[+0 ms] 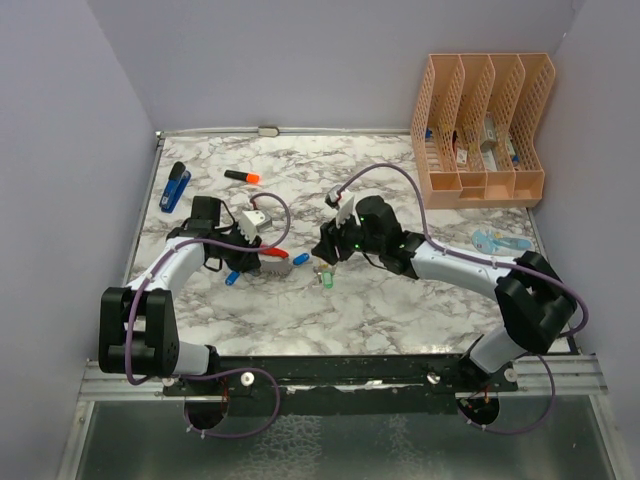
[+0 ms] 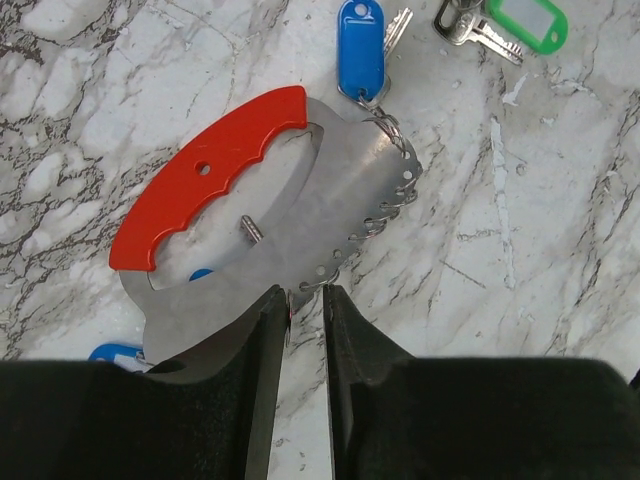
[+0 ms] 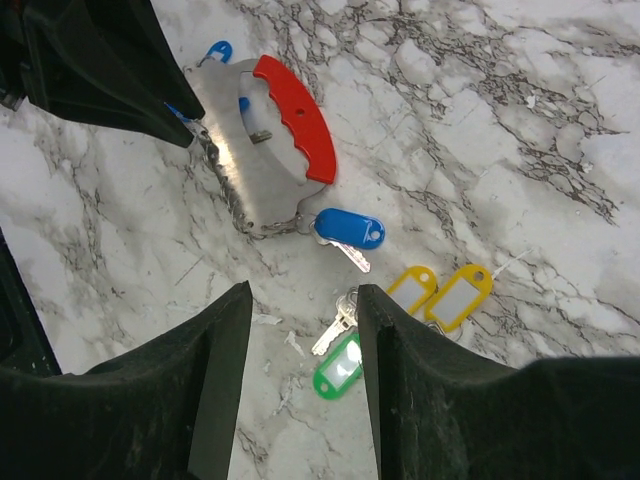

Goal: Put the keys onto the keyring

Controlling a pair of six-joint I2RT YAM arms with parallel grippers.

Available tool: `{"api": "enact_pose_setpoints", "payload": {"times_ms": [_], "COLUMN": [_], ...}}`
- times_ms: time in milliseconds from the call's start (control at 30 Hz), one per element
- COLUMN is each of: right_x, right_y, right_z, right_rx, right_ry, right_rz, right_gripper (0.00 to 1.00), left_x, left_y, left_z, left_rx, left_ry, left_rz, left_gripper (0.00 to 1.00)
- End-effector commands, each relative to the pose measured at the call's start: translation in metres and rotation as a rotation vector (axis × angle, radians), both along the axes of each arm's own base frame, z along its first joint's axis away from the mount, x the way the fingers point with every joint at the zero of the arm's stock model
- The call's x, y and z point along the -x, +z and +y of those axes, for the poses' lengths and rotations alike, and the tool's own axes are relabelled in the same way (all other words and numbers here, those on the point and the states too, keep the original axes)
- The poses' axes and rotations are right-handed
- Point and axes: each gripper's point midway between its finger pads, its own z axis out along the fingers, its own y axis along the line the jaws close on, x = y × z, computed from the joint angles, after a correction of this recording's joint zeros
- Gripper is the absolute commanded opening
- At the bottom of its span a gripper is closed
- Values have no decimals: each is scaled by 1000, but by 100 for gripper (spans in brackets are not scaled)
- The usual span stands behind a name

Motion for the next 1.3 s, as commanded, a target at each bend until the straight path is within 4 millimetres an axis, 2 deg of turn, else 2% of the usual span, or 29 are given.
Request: {"api": "enact_pose_setpoints", "payload": {"times_ms": [0, 100, 233, 400, 533, 567, 600, 667, 700, 733, 933, 1100, 1167, 1267], "right_x": [10, 13, 25, 27, 22, 21, 20, 19, 19, 18, 9, 0, -2, -4], "right_y": [-4, -7, -11, -15, -14, -14, -14, -17, -17, -18, -18, -18, -18, -21], "right_z": [4, 5, 18, 39, 44, 45, 46, 49, 50, 50, 57, 66, 70, 74], "right_rx": [-17, -18, -36, -46, -76, -78, -80, -78, -79, -77, -76, -80, -81, -79], "right_ry": [44, 56, 158, 192, 165, 163, 163, 169, 170, 169, 161, 151, 153, 157], "right_rz": [36, 43, 64, 56, 56, 57, 59, 66, 66, 66, 57, 63, 71, 92], "right_gripper": [48, 48, 49, 50, 52, 53, 54, 55, 55, 56, 56, 53, 52, 51], "left_x": [0, 5, -2, -30, -40, -42, -43, -45, -46, -46, -50, -34, -30, -26], "left_y": [-1, -4, -7, -5, 13, 19, 26, 41, 46, 49, 62, 64, 61, 61], "left_z": [3, 9, 15, 15, -3, -8, -12, -18, -18, -18, -5, -16, -17, -14], "left_rx": [-43, -102, -158, -151, -22, 10, 40, 81, 86, 86, 22, 85, 79, 55], "left_ry": [-59, -150, -223, -128, -76, -73, -73, -70, -67, -62, -6, -36, -37, -38], "left_rz": [-38, -83, -145, -147, -97, -91, -85, -82, -81, -85, -141, -27, 48, 95], "left_gripper": [26, 26, 27, 27, 31, 36, 48, 80, 91, 93, 94, 92, 79, 78]}}
